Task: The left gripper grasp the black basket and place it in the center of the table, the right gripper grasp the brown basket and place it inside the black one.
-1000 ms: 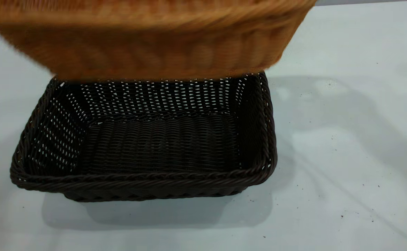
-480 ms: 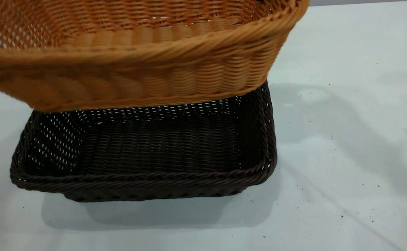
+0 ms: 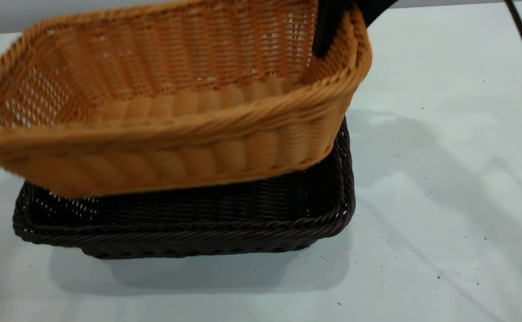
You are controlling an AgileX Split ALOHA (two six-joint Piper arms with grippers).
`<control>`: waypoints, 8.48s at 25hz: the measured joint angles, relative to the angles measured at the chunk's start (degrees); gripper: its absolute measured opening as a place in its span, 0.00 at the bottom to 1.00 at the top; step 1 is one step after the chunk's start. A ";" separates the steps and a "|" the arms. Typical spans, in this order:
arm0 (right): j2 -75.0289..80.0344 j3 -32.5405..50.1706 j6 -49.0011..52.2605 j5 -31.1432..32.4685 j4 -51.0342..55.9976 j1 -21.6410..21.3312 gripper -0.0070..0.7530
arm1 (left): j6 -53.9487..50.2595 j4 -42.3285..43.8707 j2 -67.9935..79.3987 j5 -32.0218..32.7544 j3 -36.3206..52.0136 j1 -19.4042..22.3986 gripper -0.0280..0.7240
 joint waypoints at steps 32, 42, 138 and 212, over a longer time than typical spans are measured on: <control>3.92 0.00 -0.52 0.05 3.21 0.00 0.17 | 0.16 0.00 0.04 0.43 0.05 0.00 0.04; 3.92 0.00 -0.57 0.22 3.45 0.00 0.44 | 0.21 0.05 0.04 0.51 0.05 0.00 0.04; -107.47 58.12 -17.86 -7.21 -17.77 -0.06 0.01 | -27.05 0.80 -54.98 47.98 25.58 -0.13 0.04; -107.72 61.66 -17.81 -9.02 -17.16 -6.80 0.01 | -40.90 15.25 -54.98 40.00 41.47 0.54 0.04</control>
